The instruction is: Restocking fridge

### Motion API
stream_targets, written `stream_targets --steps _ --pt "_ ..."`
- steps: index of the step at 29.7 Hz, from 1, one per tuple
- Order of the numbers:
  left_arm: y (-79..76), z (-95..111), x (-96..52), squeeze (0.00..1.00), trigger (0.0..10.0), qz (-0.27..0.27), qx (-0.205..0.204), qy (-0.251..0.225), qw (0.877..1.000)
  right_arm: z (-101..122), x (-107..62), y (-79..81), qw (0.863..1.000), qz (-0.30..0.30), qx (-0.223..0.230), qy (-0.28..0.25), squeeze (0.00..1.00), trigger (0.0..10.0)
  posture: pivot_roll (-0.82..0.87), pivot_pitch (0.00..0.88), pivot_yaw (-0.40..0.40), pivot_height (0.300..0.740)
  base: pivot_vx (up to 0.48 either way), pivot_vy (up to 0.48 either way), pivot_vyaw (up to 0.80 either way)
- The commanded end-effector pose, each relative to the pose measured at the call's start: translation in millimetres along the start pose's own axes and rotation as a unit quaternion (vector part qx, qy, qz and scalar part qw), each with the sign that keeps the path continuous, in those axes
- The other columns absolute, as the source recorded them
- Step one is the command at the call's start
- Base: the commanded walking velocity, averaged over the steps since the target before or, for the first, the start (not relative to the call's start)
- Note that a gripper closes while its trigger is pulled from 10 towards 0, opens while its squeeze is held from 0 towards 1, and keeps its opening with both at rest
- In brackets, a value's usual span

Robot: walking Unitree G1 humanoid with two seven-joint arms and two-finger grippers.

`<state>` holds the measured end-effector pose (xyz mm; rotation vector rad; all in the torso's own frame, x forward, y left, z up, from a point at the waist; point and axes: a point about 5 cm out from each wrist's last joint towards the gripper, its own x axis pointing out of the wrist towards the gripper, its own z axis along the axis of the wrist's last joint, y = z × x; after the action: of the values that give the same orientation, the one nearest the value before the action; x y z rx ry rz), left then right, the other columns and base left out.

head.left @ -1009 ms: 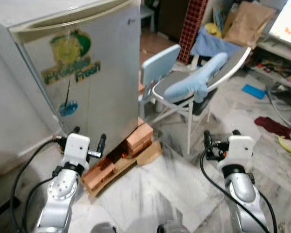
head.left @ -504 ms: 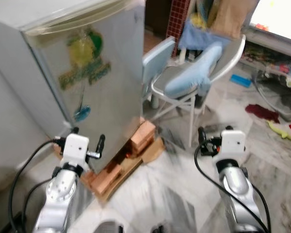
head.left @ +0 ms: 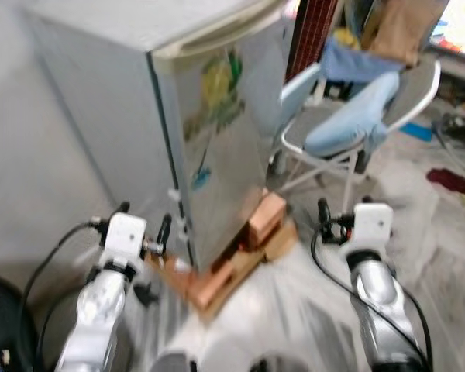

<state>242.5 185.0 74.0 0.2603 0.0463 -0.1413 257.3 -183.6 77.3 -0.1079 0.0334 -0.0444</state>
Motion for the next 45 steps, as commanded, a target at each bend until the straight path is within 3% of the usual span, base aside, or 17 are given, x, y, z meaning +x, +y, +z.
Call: stream_targets --steps 1,5,10,21,32,45 --pt "7.1 0 1.9 0.00 10.0 0.010 0.004 0.002 1.000 5 2.7 -1.8 1.000 -0.006 -0.003 -0.007 0.00 10.0 0.01 0.023 -0.053 0.740 0.000 0.000 0.00" --pt "19.5 1 9.0 0.00 10.0 0.031 0.006 0.002 0.999 4 0.9 -1.2 1.000 -0.005 -0.002 -0.002 0.00 10.0 0.01 0.033 -0.058 0.740 0.000 0.000 -0.75" --pt "41.7 -2 25.0 0.00 10.0 0.081 -0.031 0.017 0.996 3 -2.7 2.4 1.000 0.002 -0.003 -0.001 0.00 10.0 0.00 0.036 -0.056 0.740 0.000 0.073 -0.80" --pt "39.1 2 30.4 0.00 10.0 0.066 -0.029 0.004 0.997 2 -3.2 3.0 1.000 -0.003 -0.003 -0.001 0.00 10.0 0.00 0.040 -0.044 0.740 0.000 0.133 -0.13" --pt "26.1 9 41.7 0.00 10.0 0.031 -0.046 -0.010 0.998 3 -5.2 4.3 1.000 0.002 -0.005 0.005 0.00 10.0 -0.02 0.069 -0.045 0.740 0.000 0.000 -0.80" --pt "40.4 11 47.1 0.00 10.0 0.072 -0.060 -0.011 0.996 2 -14.5 1.4 1.000 -0.002 -0.009 0.013 0.00 10.0 -0.04 0.090 -0.037 0.740 0.000 0.000 -0.23"
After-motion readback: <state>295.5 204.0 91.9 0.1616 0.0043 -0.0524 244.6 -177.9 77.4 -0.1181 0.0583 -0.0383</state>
